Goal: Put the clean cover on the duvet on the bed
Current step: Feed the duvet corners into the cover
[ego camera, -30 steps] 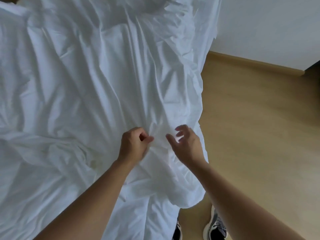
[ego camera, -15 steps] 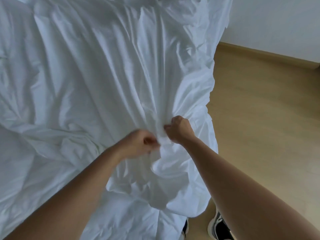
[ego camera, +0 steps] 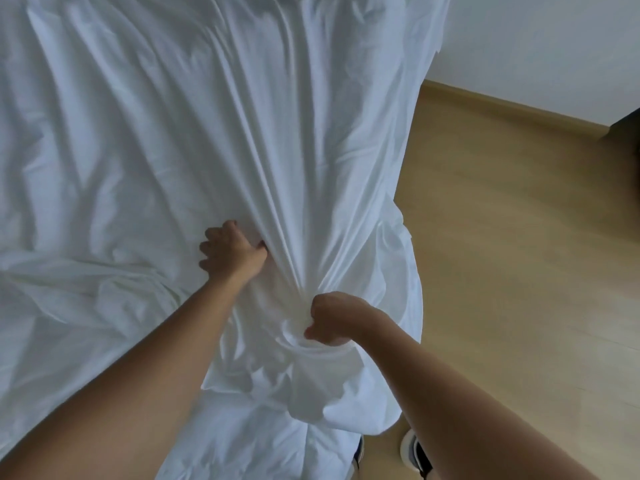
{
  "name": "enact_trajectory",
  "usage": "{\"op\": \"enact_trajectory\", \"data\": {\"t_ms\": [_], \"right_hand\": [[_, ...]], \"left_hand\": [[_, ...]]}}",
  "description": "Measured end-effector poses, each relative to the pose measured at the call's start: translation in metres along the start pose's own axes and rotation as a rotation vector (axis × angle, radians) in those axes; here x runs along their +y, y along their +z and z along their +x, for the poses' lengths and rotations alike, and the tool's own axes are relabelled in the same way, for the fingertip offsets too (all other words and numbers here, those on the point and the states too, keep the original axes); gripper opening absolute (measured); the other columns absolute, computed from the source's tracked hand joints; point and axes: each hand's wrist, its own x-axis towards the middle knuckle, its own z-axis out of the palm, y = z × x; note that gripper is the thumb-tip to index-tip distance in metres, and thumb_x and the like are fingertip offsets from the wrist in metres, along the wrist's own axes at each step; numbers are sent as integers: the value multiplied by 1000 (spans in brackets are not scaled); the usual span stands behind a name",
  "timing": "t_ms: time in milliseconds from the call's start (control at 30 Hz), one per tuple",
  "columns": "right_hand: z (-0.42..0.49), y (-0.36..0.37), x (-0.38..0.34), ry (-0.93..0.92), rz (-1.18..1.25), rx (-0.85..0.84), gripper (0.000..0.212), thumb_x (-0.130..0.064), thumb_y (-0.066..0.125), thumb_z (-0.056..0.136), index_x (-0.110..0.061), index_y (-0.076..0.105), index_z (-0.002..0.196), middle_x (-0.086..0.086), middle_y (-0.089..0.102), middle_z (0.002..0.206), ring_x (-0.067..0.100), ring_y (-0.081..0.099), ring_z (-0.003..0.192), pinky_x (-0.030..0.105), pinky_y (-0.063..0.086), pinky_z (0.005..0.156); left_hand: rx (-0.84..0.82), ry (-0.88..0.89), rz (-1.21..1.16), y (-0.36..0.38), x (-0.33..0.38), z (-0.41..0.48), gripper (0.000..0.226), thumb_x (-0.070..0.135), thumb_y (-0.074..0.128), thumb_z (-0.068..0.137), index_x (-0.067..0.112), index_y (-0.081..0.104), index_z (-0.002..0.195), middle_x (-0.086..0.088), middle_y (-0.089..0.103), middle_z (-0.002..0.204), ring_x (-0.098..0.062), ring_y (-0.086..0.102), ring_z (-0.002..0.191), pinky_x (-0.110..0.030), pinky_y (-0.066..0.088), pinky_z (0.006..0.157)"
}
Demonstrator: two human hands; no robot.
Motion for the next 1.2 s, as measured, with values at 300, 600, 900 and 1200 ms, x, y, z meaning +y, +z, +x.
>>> {"op": "enact_trajectory", "data": {"t_ms": [300, 600, 900, 1200], "right_hand": [[8, 25, 4, 65, 440, 818, 46, -61, 51, 95, -19, 54, 75, -3, 59, 72, 22, 57, 69, 35, 45, 65], [18, 112, 91, 1096, 1415, 384, 107, -88, 48, 77, -10, 35, 150, 17, 50, 137, 40, 50, 125, 52, 39, 100], [-25, 174, 124, 695, 983, 504, 69, -63, 43, 95, -5, 56, 128, 19, 64, 120, 38, 60, 107, 39, 44, 84], [-119, 148, 122, 397, 1685, 866, 65, -82, 61, 75, -22, 53, 100, -5, 62, 85, 11, 61, 66, 26, 48, 59]], "left_hand": [[-40, 68, -22, 25, -68, -4, 15, 12, 68, 85, 10, 69, 100, -17, 72, 102, -36, 66, 99, -36, 49, 81], [-71, 277, -52, 12, -68, -58, 19, 16, 59, 92, 6, 60, 107, -16, 68, 104, -37, 63, 102, -41, 50, 86], [-90, 912, 329, 91, -116, -232, 71, 65, 76, 60, 29, 62, 120, -7, 55, 121, -28, 52, 104, -46, 42, 91], [265, 665, -146, 4, 19, -200, 12, 20, 57, 97, 9, 59, 102, -20, 69, 90, -44, 63, 87, -43, 49, 71]]}}
